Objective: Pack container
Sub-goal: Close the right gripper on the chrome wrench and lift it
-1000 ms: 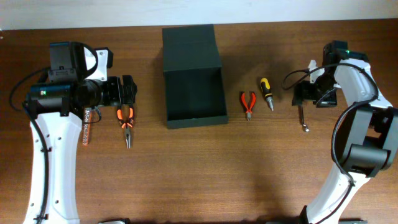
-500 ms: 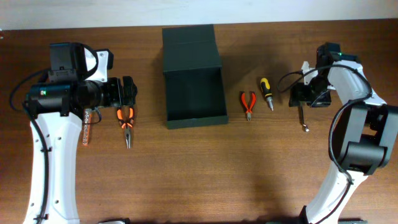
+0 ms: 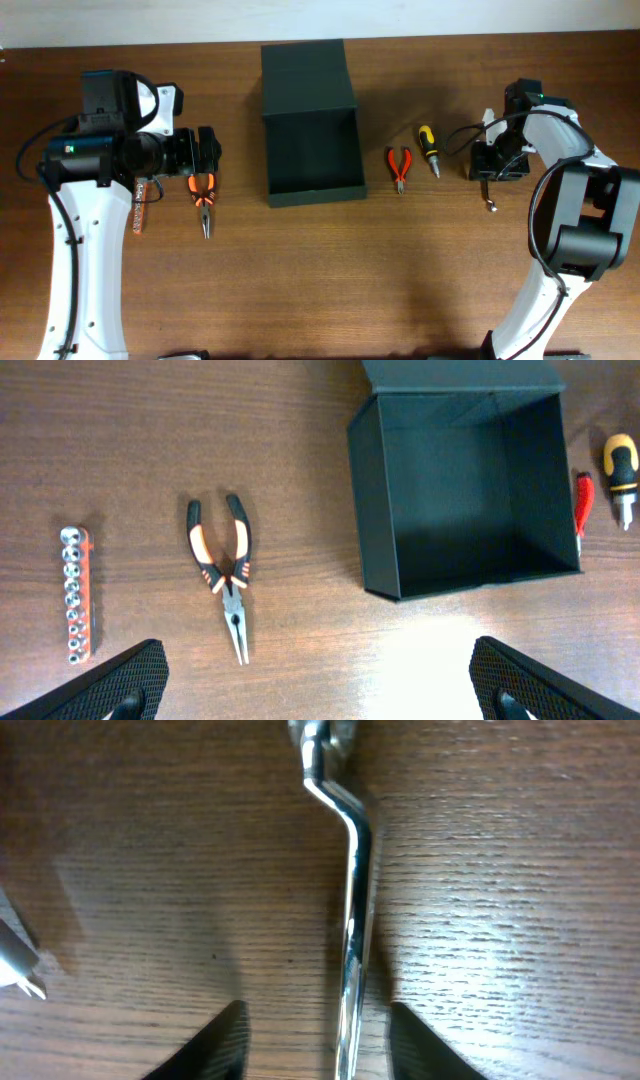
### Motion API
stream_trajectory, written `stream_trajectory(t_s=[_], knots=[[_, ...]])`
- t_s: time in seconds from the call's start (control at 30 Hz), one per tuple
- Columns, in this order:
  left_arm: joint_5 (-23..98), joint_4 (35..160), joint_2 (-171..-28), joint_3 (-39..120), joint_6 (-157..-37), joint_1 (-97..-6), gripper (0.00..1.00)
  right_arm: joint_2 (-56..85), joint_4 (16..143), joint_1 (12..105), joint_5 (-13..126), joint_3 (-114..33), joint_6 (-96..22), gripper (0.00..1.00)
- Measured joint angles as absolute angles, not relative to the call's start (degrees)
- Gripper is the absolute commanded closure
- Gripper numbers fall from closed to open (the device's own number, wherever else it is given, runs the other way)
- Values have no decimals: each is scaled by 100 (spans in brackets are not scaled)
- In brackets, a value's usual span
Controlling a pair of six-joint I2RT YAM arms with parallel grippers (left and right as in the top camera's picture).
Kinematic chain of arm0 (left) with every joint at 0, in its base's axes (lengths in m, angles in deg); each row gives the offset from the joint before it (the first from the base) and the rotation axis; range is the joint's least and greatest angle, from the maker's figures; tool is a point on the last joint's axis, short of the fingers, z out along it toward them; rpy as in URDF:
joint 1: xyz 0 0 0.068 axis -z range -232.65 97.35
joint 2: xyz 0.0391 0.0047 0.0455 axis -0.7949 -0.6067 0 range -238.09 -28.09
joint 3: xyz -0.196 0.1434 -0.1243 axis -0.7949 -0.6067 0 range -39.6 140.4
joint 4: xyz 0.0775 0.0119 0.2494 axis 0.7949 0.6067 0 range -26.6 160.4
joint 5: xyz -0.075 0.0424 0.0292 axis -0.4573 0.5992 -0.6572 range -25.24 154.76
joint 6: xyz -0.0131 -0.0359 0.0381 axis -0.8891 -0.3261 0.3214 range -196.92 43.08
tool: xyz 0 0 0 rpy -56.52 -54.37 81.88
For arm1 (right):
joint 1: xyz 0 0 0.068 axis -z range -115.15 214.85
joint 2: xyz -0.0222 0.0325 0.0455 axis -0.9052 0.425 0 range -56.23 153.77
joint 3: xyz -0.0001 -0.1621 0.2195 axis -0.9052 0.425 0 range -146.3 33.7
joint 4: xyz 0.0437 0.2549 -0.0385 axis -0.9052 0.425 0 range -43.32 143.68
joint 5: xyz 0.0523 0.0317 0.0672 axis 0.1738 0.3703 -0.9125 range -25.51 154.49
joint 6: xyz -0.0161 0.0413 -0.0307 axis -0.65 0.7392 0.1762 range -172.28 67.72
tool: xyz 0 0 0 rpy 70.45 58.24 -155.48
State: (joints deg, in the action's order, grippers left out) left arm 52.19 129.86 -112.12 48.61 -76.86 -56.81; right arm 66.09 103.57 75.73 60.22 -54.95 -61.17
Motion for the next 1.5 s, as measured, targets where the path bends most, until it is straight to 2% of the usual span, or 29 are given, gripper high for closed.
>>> stream_trajectory(t_s=[0.37,0.57,0.83,0.9,1.13,1.37,1.5], knots=[[5221,13137,-11212,4861,-7689,-5681,1,6609,10339,7573,6258,-5492,-5979,71],[5221,13137,-11212,4861,-7689,-5681,1,6609,10337,7573,6422,-5492,-5861,72],[5221,13139,-11212,4861,-7686,-5681,1,6609,10206,7573,6468,-5492,-5826,69],[5221,13139,-11212,4861,-7686,-5681,1,6609,10184,7573,6466,-5492,-5815,65],[5221,13139,-11212,4861,-7689,-5681,1,6672,10164,7573,6422,-5490,-5824,65],[5221,13229,-11212,4861,-7686,-5681,1,6718,10195,7573,6378,-5501,-5826,67],[5221,13263,-11212,4861,-7689,-5681,1,6720,10197,7573,6356,-5503,-5828,75]])
